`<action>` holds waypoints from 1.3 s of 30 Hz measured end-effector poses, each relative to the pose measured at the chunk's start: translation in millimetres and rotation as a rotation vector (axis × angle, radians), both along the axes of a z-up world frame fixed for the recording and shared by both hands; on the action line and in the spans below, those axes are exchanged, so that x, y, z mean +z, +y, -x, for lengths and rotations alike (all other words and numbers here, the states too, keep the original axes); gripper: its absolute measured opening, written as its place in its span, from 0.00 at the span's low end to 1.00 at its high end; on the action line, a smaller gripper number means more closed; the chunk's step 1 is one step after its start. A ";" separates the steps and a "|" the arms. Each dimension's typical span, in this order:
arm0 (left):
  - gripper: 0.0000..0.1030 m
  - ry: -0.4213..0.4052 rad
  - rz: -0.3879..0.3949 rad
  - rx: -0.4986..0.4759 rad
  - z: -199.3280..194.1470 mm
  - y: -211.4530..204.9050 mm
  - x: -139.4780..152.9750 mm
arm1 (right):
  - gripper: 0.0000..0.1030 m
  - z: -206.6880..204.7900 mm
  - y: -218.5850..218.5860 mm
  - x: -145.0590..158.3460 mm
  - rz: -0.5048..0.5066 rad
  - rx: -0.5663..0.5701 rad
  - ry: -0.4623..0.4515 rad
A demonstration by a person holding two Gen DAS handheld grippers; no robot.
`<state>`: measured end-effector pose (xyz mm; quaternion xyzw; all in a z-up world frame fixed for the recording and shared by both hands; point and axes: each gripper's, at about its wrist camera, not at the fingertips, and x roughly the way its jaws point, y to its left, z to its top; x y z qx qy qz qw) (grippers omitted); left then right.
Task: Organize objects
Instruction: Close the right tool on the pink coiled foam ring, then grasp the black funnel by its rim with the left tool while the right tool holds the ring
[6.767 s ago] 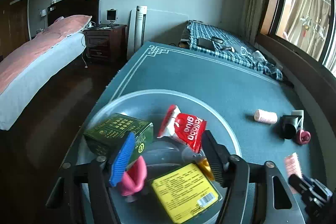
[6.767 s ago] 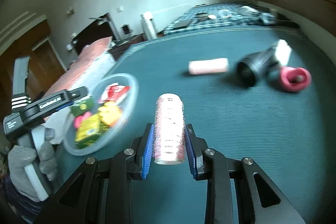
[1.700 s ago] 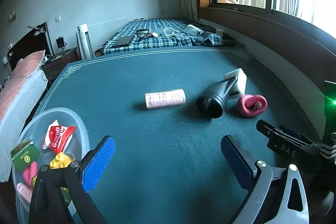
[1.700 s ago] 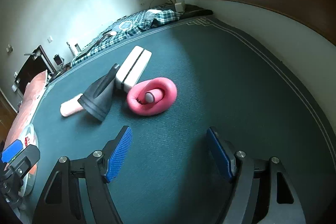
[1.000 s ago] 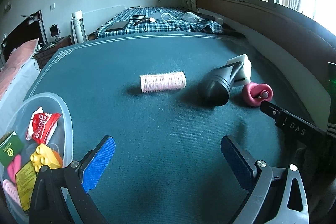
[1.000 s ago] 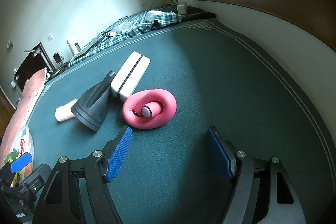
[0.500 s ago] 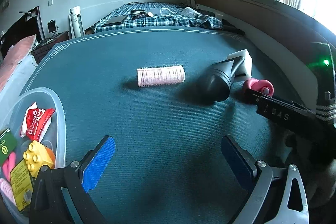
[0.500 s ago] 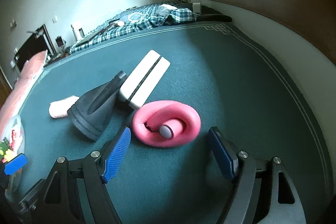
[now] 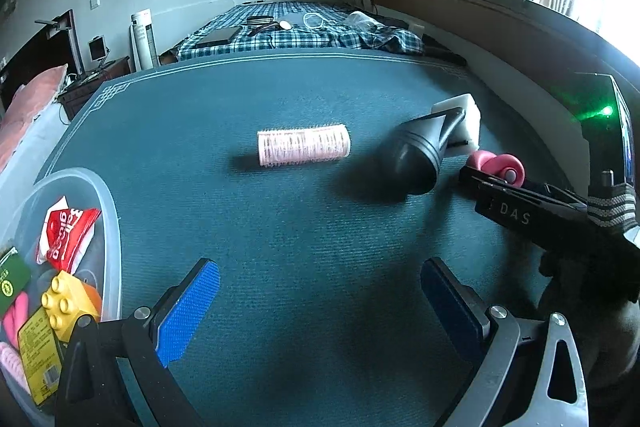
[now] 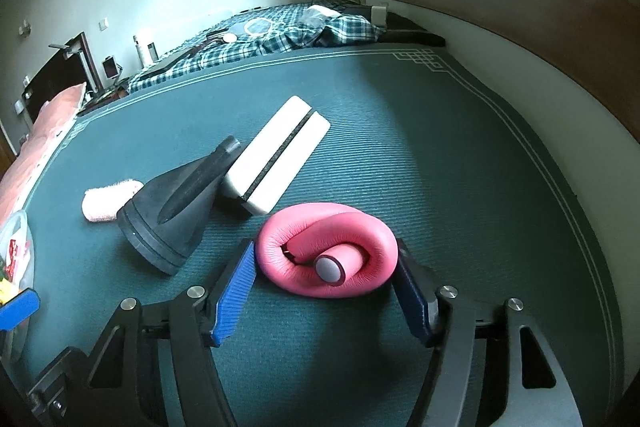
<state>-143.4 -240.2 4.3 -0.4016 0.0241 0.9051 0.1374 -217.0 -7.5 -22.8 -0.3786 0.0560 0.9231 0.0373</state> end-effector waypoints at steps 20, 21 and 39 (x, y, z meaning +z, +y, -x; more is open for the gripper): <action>1.00 -0.009 0.006 -0.067 39.0 42.6 9.4 | 0.64 -71.8 25.2 -8.5 0.070 0.082 -0.004; 1.00 -0.011 0.002 -0.069 42.4 46.1 9.6 | 0.64 -73.5 25.7 -8.7 0.073 0.081 -0.002; 0.75 -0.050 0.014 -0.093 79.2 88.9 -11.5 | 0.64 -75.5 25.0 -8.0 0.082 0.079 0.004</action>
